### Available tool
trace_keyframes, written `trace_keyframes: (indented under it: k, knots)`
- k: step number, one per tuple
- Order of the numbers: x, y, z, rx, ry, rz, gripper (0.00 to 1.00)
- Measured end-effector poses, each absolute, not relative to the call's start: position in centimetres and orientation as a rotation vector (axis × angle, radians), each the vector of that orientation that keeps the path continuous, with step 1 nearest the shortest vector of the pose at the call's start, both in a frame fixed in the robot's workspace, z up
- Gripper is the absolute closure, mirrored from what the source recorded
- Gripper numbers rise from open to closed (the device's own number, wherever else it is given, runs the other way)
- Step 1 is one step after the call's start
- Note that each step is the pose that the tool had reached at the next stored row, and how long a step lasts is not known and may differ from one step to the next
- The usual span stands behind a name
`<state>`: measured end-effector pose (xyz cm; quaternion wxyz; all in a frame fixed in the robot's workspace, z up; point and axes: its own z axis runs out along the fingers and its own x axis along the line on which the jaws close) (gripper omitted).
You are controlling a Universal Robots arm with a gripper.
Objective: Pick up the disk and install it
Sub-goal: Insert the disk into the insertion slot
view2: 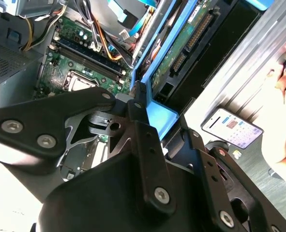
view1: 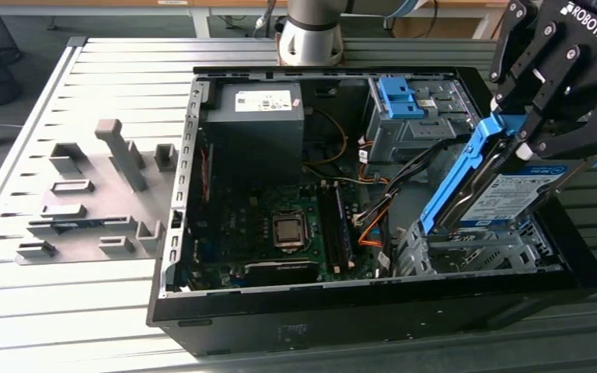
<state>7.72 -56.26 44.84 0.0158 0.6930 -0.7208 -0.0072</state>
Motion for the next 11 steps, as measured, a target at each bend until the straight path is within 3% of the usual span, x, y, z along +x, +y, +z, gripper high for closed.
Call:
trace_keyframes:
  k: [11]
  knots:
    - [7.63,-56.44,44.36,2.178,-2.234,-0.016,0.64]
